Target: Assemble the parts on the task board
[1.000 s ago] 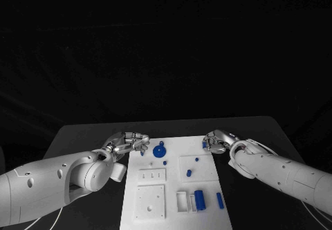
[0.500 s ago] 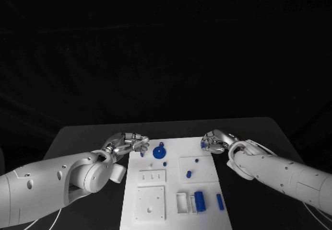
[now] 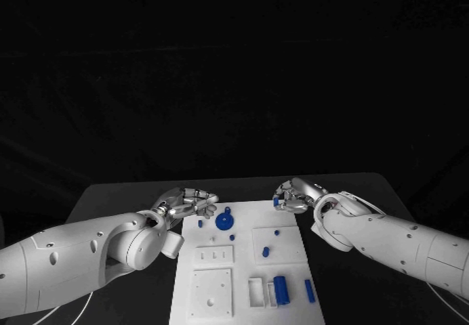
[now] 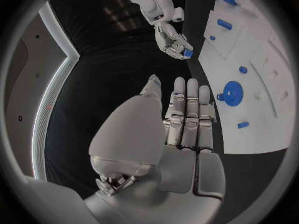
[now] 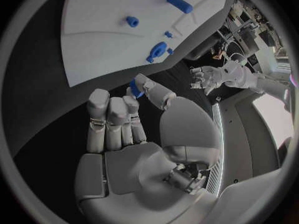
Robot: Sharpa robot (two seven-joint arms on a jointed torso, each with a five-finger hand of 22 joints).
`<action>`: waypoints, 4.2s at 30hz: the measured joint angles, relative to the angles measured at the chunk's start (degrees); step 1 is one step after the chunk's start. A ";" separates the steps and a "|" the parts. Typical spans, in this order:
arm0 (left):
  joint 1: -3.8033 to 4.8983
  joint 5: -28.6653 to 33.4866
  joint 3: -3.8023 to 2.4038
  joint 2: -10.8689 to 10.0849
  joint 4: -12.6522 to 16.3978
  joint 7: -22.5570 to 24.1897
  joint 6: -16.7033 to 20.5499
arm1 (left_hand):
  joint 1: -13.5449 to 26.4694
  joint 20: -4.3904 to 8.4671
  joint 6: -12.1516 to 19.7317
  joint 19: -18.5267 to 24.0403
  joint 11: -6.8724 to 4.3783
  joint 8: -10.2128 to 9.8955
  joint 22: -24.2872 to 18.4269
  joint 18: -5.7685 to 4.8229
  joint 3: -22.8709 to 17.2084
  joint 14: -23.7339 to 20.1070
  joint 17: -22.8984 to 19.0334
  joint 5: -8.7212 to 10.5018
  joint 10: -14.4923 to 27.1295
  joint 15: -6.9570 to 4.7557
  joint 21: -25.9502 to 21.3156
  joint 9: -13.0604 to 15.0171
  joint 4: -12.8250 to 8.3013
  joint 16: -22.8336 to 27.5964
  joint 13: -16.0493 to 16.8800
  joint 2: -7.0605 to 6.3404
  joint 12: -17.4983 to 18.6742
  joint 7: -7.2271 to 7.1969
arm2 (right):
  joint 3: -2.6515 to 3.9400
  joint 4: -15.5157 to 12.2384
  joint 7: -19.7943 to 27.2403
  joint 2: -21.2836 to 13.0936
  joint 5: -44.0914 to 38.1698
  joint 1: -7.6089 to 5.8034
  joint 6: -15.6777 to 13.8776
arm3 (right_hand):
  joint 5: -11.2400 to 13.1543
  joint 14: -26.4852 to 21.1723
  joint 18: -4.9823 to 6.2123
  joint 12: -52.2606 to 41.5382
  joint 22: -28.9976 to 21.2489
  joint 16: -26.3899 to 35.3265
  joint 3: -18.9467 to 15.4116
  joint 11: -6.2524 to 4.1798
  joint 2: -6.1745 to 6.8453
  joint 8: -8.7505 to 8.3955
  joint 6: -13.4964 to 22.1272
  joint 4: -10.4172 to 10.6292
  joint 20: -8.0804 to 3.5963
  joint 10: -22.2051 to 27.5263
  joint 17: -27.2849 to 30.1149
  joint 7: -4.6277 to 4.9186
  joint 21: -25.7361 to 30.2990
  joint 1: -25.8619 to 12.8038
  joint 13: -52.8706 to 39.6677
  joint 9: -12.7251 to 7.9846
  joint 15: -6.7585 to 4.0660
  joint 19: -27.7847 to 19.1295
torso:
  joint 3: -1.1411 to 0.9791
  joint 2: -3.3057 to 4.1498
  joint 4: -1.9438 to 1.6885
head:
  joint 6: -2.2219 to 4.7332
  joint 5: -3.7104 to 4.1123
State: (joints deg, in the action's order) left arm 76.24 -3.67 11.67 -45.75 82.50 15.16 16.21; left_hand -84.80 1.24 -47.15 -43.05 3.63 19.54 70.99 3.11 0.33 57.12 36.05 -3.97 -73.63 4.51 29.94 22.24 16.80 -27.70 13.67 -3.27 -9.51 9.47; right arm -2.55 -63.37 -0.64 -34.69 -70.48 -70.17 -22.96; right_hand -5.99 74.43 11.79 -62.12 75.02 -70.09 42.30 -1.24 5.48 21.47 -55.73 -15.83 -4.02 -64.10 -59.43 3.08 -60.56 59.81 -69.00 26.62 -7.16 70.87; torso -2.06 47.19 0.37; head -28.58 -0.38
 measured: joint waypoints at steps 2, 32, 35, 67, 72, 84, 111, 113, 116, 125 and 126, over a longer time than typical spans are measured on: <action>0.20 -0.12 -0.01 0.38 -0.34 -0.96 -0.25 | 2.97 0.08 -0.68 -0.08 0.00 0.17 0.01 0.00 0.00 0.00 0.27 0.03 0.00 0.00 0.29 0.08 0.00 -0.32 0.50 0.18 -0.25 -0.10 | 0.00 -1.31 -0.97 -0.03 -0.66 -0.11 0.36 | 0.00 0.11 0.00 0.00 0.00 0.00 0.00 0.00 0.02 0.00 0.00 0.00 0.01 0.00 0.00 0.00 0.00 -0.02 0.00 0.00 -0.11 0.01 | 0.06 -0.34 0.07 | 0.01 -0.16; 0.60 -8.47 0.15 7.36 -3.72 -17.44 -2.74 | 15.11 -0.31 -3.15 1.38 0.06 0.40 -0.01 -0.04 -3.95 -1.87 0.61 0.82 1.68 0.40 0.22 0.86 0.09 -0.69 3.04 -2.50 -0.87 -1.14 | -0.27 -10.25 -7.77 4.68 -8.63 -0.51 3.17 | -2.22 0.23 0.00 0.00 0.00 -0.01 -0.49 -0.20 0.66 0.00 -0.36 0.18 -0.19 -0.21 -0.21 -0.35 0.00 -0.61 0.14 0.00 -0.18 0.58 | 0.14 -4.28 0.41 | -1.68 -3.22; 0.60 -8.80 0.16 7.34 -3.51 -17.81 -2.71 | 15.11 -0.31 -3.21 1.38 0.05 0.40 -0.01 -0.04 -4.08 -1.87 0.65 0.82 1.68 0.40 0.22 0.87 -0.04 -0.69 3.06 -2.50 -0.87 -1.19 | -0.36 -10.67 -7.87 4.81 -8.91 -0.51 3.38 | -2.22 0.30 0.00 0.00 0.00 -0.01 -0.49 -0.20 0.73 0.00 -0.35 0.18 -0.18 -0.21 -0.25 -0.35 0.00 -0.68 0.14 0.00 -0.11 0.58 | 0.12 -4.28 0.42 | -1.70 -3.21; 0.55 -9.38 0.26 7.01 -2.96 -19.16 -2.82 | 14.09 -0.19 -3.21 1.51 0.05 0.45 0.02 -0.18 -4.77 -1.66 0.64 0.37 1.68 0.19 0.44 1.00 -0.17 -0.91 3.56 -1.09 -0.87 -1.19 | -0.46 -12.30 -8.62 4.41 -9.89 -0.43 4.36 | -2.22 0.31 0.00 0.00 0.00 -0.01 -0.72 -0.19 0.95 -0.04 -0.26 0.27 -0.29 -0.21 -0.28 -0.26 0.01 -0.92 0.12 0.00 -0.09 0.88 | 0.12 -4.13 0.42 | -1.95 -3.42; 0.52 -9.41 0.30 7.07 -3.01 -19.32 -2.82 | 13.79 -0.11 -3.20 1.59 0.05 0.44 0.02 -0.47 -4.76 -1.66 0.64 0.37 1.67 0.19 0.44 0.82 -0.17 -0.91 3.62 -0.79 -0.86 -1.18 | -0.49 -12.57 -8.76 4.43 -10.03 -0.45 4.39 | -2.22 0.31 0.00 0.00 0.00 -0.01 -0.73 -0.19 0.84 -0.24 -0.38 0.26 -0.28 -0.21 -0.28 -0.37 0.02 -1.18 0.12 0.01 -0.08 0.88 | 0.12 -4.10 0.45 | -1.95 -3.42; 0.49 -9.44 0.34 7.10 -3.17 -19.56 -2.83 | 12.99 -0.11 -3.21 1.59 0.05 0.51 0.07 -0.48 -4.76 -1.66 0.63 0.37 1.68 0.19 0.44 0.99 -0.17 -0.91 3.78 -0.46 -0.86 -1.17 | -0.55 -12.84 -8.85 4.65 -10.32 -0.45 4.48 | -2.45 0.32 0.00 0.00 0.00 -0.01 -0.73 -0.19 0.84 -0.19 -0.38 0.25 -0.27 -0.21 -0.27 -0.37 0.02 -1.18 0.12 0.01 -0.08 0.88 | 0.15 -4.07 0.41 | -2.00 -3.35; 0.31 -9.42 0.48 7.39 -3.75 -20.12 -2.86 | 2.10 0.10 -5.56 1.79 -0.78 0.66 -0.41 -0.90 -0.32 -1.66 0.68 -9.90 0.83 0.20 0.66 2.06 -0.48 -2.04 5.55 5.45 -0.86 -2.12 | -0.85 -13.19 -9.27 5.01 -10.47 -0.47 4.81 | -2.45 0.32 0.00 0.00 0.00 -0.02 -0.60 -0.19 0.88 -0.05 -0.27 0.37 -0.25 -0.21 -0.31 -0.27 0.02 -1.13 0.11 0.03 -0.07 0.86 | 0.14 -4.04 0.43 | -2.20 -3.50; 0.30 -9.42 0.49 7.42 -3.76 -20.19 -2.86 | 1.95 0.10 -5.58 1.79 -0.78 0.72 -0.47 -0.90 -0.25 -1.66 0.68 -10.17 0.83 0.19 0.66 2.07 -0.40 -2.04 5.63 5.31 -0.86 -2.13 | -0.89 -13.25 -9.36 5.01 -10.48 -0.46 4.82 | -2.45 0.32 0.00 0.00 0.00 -0.02 -0.60 -0.19 0.89 -0.06 -0.27 0.37 -0.25 -0.21 -0.31 -0.26 0.02 -1.13 0.11 0.03 -0.07 0.86 | 0.14 -4.04 0.44 | -2.22 -3.53; 0.29 -9.42 0.50 7.51 -3.85 -20.32 -2.86 | 1.76 0.09 -6.06 1.79 -1.06 0.72 -0.48 -0.90 0.22 -1.66 0.68 -10.17 0.53 0.19 0.66 2.07 -0.41 -2.04 5.72 5.13 -1.14 -2.22 | -0.92 -13.32 -9.49 5.01 -10.51 -0.46 4.85 | -2.45 0.32 0.00 0.00 0.00 -0.02 -0.69 -0.19 0.89 -0.06 -0.26 0.46 -0.24 -0.21 -0.31 -0.26 0.02 -1.13 0.12 0.03 -0.07 0.86 | 0.11 -4.04 0.44 | -2.24 -3.58; 0.29 -9.36 0.52 7.56 -3.88 -20.89 -2.86 | 3.70 0.09 -6.59 1.79 -1.20 0.73 -0.73 -0.91 0.93 -1.66 0.64 -10.87 0.22 0.19 0.66 2.31 -0.17 -2.04 6.02 4.68 -1.14 -2.34 | -1.03 -13.46 -9.72 5.11 -10.77 -0.46 4.94 | -2.45 0.32 0.00 0.00 0.00 -0.02 -0.78 -0.19 0.89 -0.24 -0.42 0.52 -0.16 -0.21 -0.36 -0.42 0.02 -1.13 0.11 0.05 -0.06 0.78 | 0.11 -4.04 0.44 | -2.28 -3.58; 0.28 -9.35 0.52 7.56 -3.88 -20.94 -2.87 | 3.74 0.09 -6.60 1.79 -1.20 0.73 -0.74 -0.91 0.94 -1.66 0.62 -10.87 0.22 0.20 0.66 2.31 -0.17 -2.04 6.02 4.64 -1.14 -2.34 | -1.04 -13.46 -9.73 5.12 -10.80 -0.46 4.95 | -2.44 0.32 0.00 0.01 0.00 -0.01 -0.79 -0.19 0.89 -0.24 -0.42 0.52 -0.16 -0.21 -0.36 -0.42 0.02 -1.13 0.11 0.05 -0.06 0.78 | 0.11 -4.04 0.44 | -2.28 -3.58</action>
State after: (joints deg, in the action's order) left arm 76.53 -13.02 12.19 -38.19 78.62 -5.78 13.34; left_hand -81.06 1.34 -53.74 -41.26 2.43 20.27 70.25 2.19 1.26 55.46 36.67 -14.84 -73.41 4.70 30.60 24.55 16.63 -29.74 19.69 1.37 -10.64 7.13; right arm -3.59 -76.83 -10.37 -29.57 -81.29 -70.63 -18.01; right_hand -8.44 74.74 11.80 -62.11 75.02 -70.10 41.52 -1.43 6.37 21.23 -56.15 -15.31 -4.18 -64.31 -59.79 2.66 -60.55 58.68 -68.88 26.67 -7.22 71.66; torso -1.95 43.15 0.81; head -30.86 -3.96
